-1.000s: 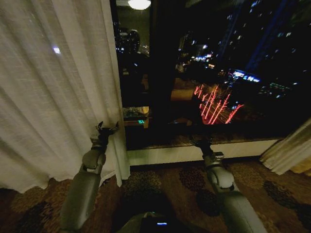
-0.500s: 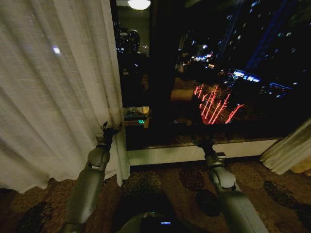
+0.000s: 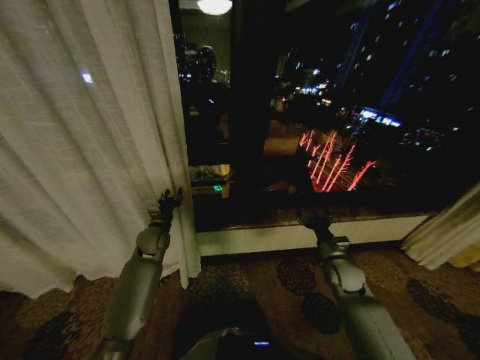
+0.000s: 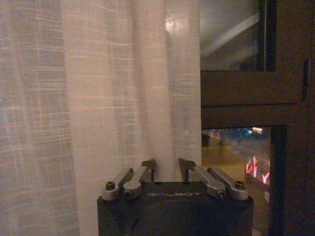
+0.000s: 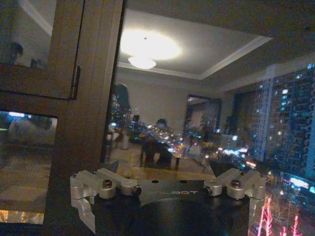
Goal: Open the curtains by pulling them apart, changing their state from closed to fully open.
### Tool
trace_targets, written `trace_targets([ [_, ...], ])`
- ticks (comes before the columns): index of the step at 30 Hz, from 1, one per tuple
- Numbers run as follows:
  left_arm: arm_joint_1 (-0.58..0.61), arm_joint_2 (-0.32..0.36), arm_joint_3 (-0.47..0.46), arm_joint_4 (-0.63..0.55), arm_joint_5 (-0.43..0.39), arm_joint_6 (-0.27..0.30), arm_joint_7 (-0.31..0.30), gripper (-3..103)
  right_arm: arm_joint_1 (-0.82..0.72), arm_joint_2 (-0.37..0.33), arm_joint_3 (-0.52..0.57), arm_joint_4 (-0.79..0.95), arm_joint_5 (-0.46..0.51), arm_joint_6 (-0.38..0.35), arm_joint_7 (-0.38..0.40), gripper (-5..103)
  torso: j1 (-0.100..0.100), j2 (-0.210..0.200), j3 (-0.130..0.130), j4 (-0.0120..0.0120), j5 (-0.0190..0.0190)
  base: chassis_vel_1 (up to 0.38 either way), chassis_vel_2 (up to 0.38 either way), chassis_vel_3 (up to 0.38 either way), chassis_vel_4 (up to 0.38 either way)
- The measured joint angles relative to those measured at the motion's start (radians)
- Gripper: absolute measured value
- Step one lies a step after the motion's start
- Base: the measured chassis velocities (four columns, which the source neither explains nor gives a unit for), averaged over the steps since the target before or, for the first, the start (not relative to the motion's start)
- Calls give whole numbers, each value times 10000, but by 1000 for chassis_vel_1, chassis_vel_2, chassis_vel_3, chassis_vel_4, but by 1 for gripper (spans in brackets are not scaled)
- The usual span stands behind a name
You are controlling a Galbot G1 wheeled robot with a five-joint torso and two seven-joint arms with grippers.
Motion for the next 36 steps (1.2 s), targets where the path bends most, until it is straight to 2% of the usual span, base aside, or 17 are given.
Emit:
trace_targets([
  [2, -78, 18, 9, 56, -1, -2, 74, 18, 2, -12, 41, -9, 10, 6, -3, 100, 0, 0, 0, 0, 0, 0, 0, 0, 0],
  [4, -93, 19, 9, 65, -3, -3, 81, 18, 4, -13, 54, -14, 16, 7, -3, 100, 0, 0, 0, 0, 1, 0, 0, 0, 0],
  [5, -102, 20, 9, 70, -13, -7, 85, 12, 5, -15, 73, -18, 27, 7, -3, 100, 0, 0, 0, 0, 1, 0, 0, 0, 0],
  [6, -105, 20, 9, 70, -23, -10, 85, 12, 8, -17, 92, -23, 41, 7, -3, 100, 0, 0, 0, 0, 0, 0, 0, 0, 0],
  [7, -106, 21, 6, 70, -36, -22, 87, 3, 14, -19, 129, -41, 68, 8, -3, 100, 0, 0, 0, 0, 1, 0, 0, 0, 0],
  [17, -73, 31, -77, -4, -131, -92, 81, 0, 102, -20, 83, -2, 180, -6, 57, 100, 0, 0, 0, -1, 0, 0, 0, 0, 0],
  [29, 107, 164, -183, -873, -190, 56, 22, 0, 171, 18, -94, 113, 179, -132, 185, 100, -2, 0, 0, 0, 0, 0, 0, 0, 0],
  [36, 255, 187, -233, -1052, -159, 81, 13, 0, 31, -24, -187, 633, 138, -580, 180, 100, -2, 0, 0, 0, 0, 0, 0, 0, 0],
])
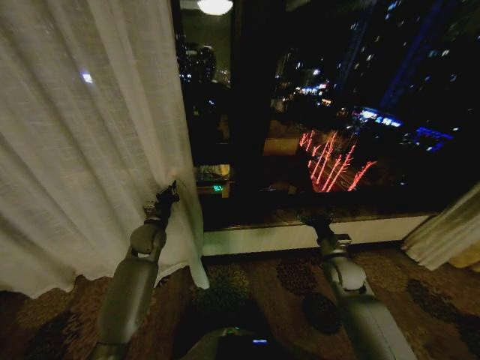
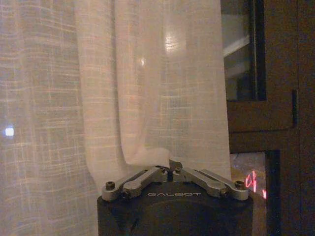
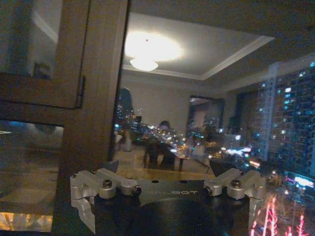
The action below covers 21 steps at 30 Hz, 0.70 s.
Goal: Open the curtains by pulling them apart, changing their state from closed to fully open.
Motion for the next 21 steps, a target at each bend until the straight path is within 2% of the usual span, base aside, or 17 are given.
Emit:
trace_targets([
  [12, 226, 53, -126, -234, -4, 24, -10, 0, 29, 80, -239, 239, -355, -244, 121, 100, 0, 0, 0, -1, 1, 11, 13, -17, -20],
  [21, 391, 55, -188, -330, -31, 20, -10, 0, 6, 159, -291, 259, -510, -255, 128, 100, 0, 0, 0, 0, 0, 165, 159, -159, -163],
])
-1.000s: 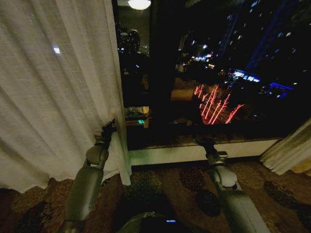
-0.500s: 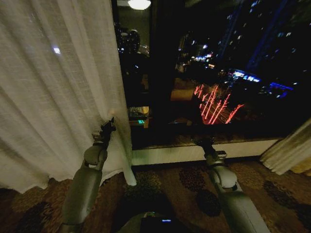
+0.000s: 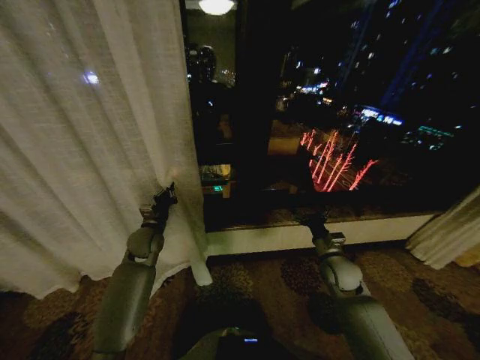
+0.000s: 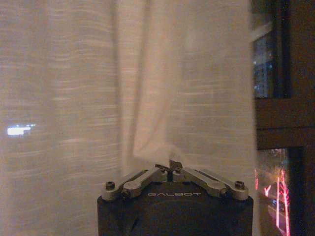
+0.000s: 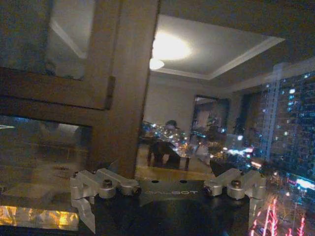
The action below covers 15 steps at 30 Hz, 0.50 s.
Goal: Open the curtains by pulling them apart, changing their state from closed to fully open.
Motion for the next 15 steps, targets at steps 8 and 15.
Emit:
trace_targets([
  [8, 100, 11, -59, -122, -12, -18, 0, 0, -37, -5, -5, 56, -16, 0, -1, 100, 0, 0, 0, 1, -2, 214, 229, -227, -215],
  [15, 215, 7, -99, -200, -16, -36, 4, 0, -131, -1, -4, 102, -30, 13, -1, 100, 0, 0, 0, 0, 3, 169, 172, -185, -178],
])
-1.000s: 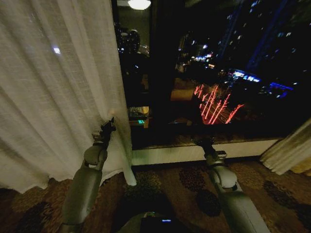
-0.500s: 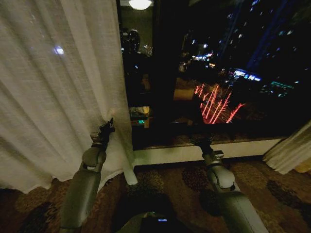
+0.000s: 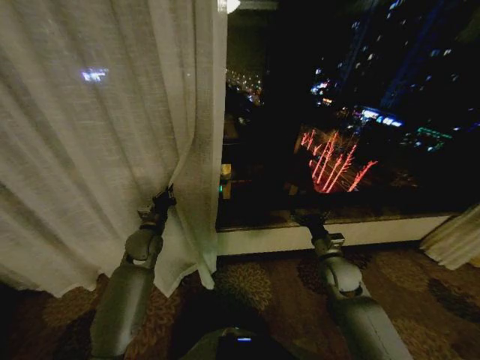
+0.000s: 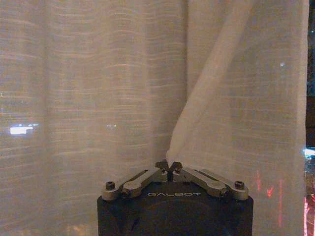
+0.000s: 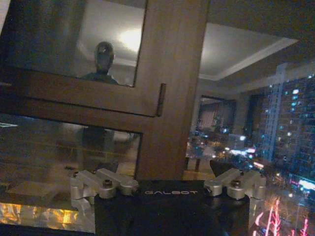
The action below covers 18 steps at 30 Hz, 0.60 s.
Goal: Open the curtains by pulling them apart, changing their state from closed to fully open.
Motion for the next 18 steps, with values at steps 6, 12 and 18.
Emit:
trace_targets([
  [6, 99, 1, -29, -79, -1, -10, 2, 0, -56, 40, -9, 33, -29, 17, -5, 100, -1, 0, 0, 0, -2, 176, 174, -175, -179],
  [12, 213, -1, -67, -165, -1, -25, 4, 0, -57, 77, -75, 46, -79, 32, -12, 100, 0, 0, 0, 3, -2, 214, 188, -201, -195],
  [18, 265, -6, -101, -192, 0, -70, 11, 0, -62, 93, -90, 53, -163, 40, -13, 100, 0, 0, -1, 1, -2, 193, 182, -198, -181],
])
